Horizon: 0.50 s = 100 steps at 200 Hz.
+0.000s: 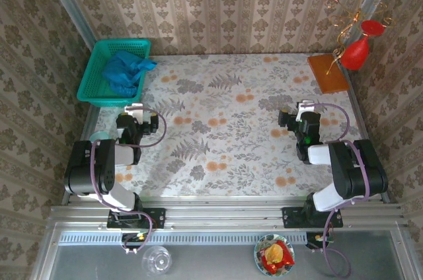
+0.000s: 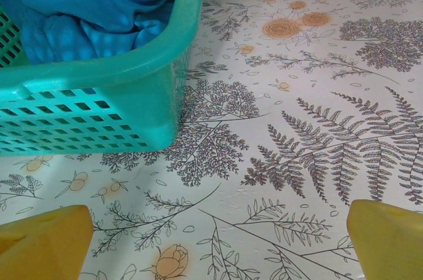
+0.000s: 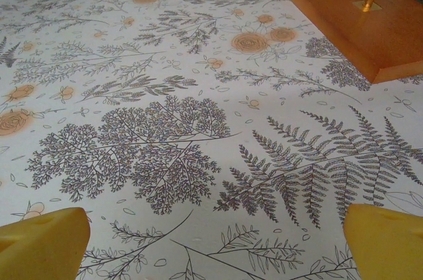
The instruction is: Fold the inside-out t-shirt
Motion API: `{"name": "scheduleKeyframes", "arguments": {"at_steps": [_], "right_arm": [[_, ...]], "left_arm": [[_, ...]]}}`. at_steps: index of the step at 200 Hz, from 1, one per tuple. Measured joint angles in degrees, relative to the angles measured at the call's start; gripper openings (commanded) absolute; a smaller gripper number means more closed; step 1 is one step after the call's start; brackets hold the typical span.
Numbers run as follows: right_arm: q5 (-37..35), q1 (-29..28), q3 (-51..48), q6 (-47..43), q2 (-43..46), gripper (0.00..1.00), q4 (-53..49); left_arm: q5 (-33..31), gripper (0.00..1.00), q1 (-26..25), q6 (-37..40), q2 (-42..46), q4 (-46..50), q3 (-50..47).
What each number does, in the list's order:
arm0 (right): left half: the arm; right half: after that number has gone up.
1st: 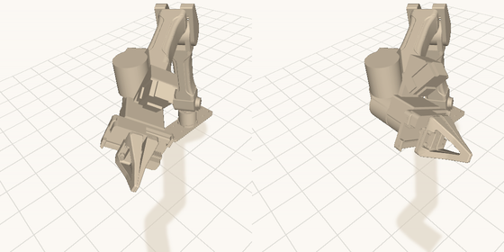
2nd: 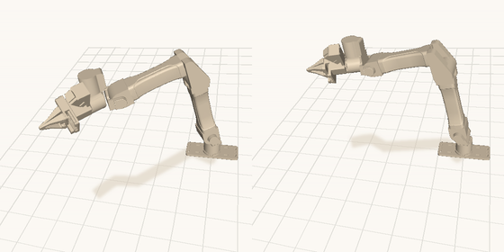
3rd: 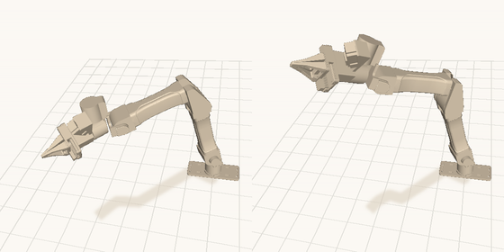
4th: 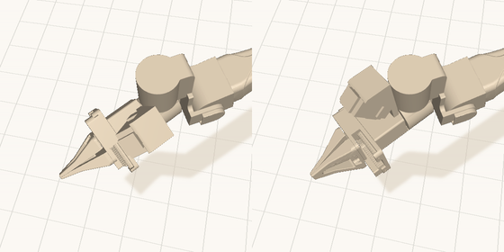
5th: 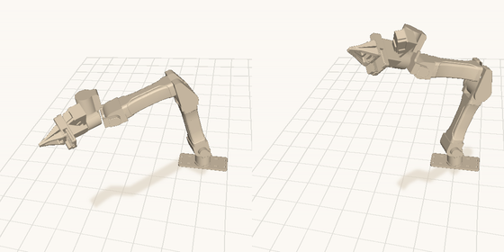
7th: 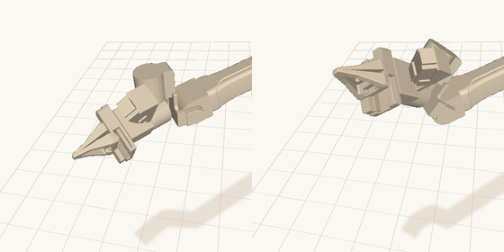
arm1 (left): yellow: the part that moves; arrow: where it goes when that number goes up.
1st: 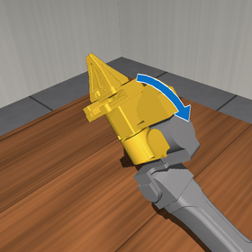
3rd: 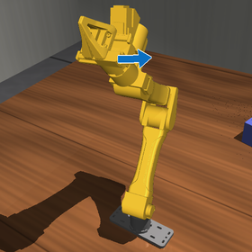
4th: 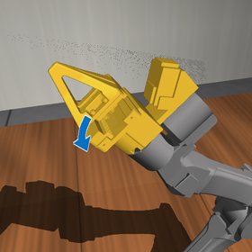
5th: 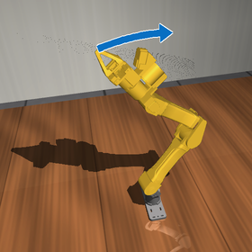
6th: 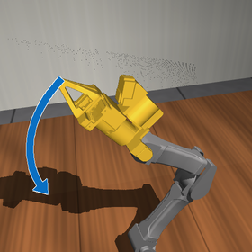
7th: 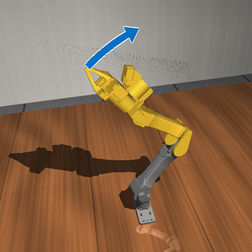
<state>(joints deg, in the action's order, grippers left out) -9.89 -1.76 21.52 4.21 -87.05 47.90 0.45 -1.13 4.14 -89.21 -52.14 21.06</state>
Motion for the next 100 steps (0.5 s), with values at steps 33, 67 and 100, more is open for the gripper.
{"name": "scheduleKeyframes", "arguments": {"at_steps": [33, 67, 100], "right_arm": [[0.0, 0.0, 0.0, 0.0, 0.0, 1.00, 0.0], [-0.5, -0.3, 0.2, 0.0, 0.5, 1.00, -0.9], [-1.4, -0.8, 3.5, 0.0, 9.8, 1.00, -11.5]], "left_arm": [[-0.3, 1.00, 0.1, 0.0, 0.0, 0.0, 0.0], [-2.1, 1.00, -0.4, 0.0, 0.3, 0.6, 0.1], [-8.6, 1.00, -3.9, 0.2, 7.3, 11.5, 4.3]]}}
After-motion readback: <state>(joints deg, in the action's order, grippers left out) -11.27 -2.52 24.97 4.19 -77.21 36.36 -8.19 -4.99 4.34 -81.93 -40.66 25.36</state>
